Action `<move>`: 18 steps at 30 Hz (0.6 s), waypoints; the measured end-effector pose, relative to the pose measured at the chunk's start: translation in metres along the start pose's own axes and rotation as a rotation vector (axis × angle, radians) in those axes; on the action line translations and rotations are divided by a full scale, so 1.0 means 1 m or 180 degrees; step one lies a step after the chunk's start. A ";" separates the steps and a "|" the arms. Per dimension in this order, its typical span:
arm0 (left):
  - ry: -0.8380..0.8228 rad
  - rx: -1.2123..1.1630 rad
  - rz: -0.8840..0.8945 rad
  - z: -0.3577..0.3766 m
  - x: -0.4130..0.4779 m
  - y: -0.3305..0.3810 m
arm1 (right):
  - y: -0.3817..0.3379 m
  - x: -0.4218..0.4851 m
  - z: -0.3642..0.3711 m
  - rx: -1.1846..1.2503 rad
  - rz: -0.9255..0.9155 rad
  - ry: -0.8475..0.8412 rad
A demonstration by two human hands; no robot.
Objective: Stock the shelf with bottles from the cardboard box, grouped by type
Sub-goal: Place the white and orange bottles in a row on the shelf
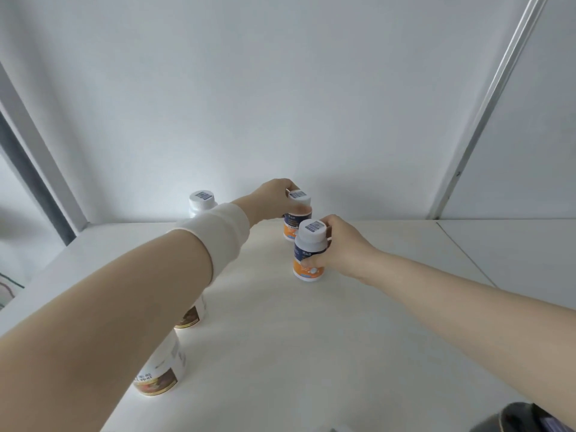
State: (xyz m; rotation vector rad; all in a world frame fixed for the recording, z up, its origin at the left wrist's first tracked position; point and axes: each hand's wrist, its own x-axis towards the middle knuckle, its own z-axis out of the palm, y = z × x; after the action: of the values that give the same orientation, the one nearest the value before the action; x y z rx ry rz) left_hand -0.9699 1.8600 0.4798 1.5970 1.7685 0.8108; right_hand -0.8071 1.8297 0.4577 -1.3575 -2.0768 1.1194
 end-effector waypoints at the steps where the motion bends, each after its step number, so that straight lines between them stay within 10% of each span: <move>1: 0.0000 -0.0008 -0.0004 0.000 0.001 -0.001 | 0.000 0.001 0.002 -0.0085 -0.0026 -0.0006; 18: -0.0158 0.1156 -0.0162 -0.023 -0.017 0.028 | -0.017 -0.016 -0.009 -0.0566 0.0002 -0.0055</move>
State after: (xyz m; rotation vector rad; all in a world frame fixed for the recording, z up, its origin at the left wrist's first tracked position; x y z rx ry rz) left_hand -0.9690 1.8448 0.5170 1.7716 1.9950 0.4375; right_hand -0.8033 1.8159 0.4783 -1.4337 -2.2333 0.9687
